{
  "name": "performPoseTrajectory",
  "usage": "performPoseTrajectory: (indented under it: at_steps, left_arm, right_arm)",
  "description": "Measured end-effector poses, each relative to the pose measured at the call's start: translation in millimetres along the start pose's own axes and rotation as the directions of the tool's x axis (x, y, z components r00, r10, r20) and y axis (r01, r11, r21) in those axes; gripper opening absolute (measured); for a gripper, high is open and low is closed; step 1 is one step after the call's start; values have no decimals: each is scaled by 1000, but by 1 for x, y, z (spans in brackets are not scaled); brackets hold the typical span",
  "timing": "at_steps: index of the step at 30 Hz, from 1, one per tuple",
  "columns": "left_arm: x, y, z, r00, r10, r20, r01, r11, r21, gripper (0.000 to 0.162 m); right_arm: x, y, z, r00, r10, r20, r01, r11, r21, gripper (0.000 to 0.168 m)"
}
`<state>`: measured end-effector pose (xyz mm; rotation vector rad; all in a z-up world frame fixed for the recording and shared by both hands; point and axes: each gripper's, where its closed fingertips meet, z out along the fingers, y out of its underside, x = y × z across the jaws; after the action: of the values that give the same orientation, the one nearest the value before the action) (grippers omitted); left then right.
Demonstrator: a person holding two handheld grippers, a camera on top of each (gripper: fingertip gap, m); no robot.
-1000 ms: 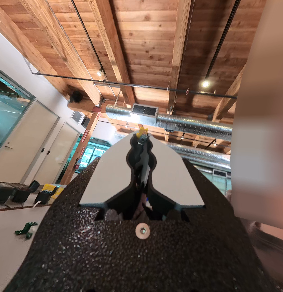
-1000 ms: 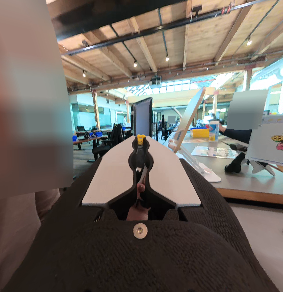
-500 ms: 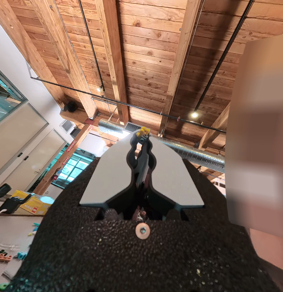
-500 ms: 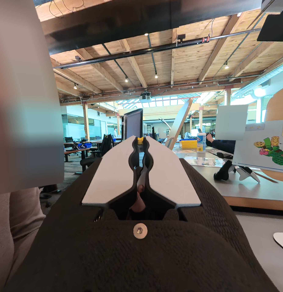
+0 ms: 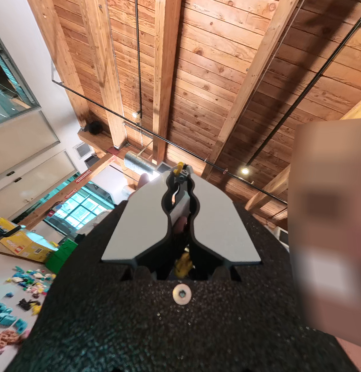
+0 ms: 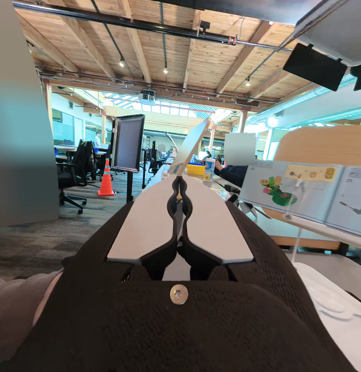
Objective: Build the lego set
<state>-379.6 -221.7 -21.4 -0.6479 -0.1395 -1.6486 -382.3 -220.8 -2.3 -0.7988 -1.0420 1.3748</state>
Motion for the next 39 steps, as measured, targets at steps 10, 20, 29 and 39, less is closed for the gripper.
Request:
performPoseTrajectory:
  at_steps: [10,20,29,39]
  left_arm:
    - [-64,-26,-45,965,97,244,-110,993,40,12]
    - [-97,2,-54,866,315,389,-208,933,-293,12]
    - [-133,32,-105,449,865,224,-159,324,-933,13]
    - [-150,24,-145,217,972,-89,10,-94,-996,13]
  right_arm:
    - [33,24,-4,988,-10,-153,-3,996,-85,0]
    - [39,38,-4,979,-81,-187,46,982,-185,0]
    - [44,22,-15,963,-182,-198,125,956,-266,0]
    - [46,21,-22,962,-207,-176,138,931,-338,0]
